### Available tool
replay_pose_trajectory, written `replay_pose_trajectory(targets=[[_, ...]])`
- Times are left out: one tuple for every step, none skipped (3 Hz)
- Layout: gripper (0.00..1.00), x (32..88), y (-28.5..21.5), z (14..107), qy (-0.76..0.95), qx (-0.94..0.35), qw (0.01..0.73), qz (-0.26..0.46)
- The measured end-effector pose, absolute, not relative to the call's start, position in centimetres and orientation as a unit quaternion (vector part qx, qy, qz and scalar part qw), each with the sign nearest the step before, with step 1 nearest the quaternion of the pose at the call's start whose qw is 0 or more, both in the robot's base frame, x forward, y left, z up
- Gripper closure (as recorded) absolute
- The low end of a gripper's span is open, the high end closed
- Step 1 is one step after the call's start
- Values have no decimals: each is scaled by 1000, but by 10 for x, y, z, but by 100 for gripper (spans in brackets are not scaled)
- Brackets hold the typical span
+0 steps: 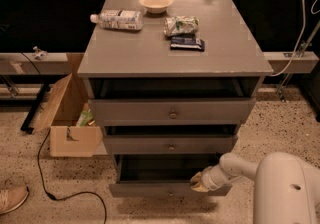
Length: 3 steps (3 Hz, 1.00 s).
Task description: Open bottom drawer
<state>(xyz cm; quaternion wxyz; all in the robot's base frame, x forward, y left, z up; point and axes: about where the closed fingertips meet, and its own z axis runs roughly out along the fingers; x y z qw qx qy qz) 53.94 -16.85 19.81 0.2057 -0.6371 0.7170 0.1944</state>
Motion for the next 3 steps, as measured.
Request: replay_pose_trajectory(targets=[[51,539,-168,198,717,-637,206,194],[28,539,-168,198,717,-637,206,194],[5,539,-168,198,717,-637,206,194]])
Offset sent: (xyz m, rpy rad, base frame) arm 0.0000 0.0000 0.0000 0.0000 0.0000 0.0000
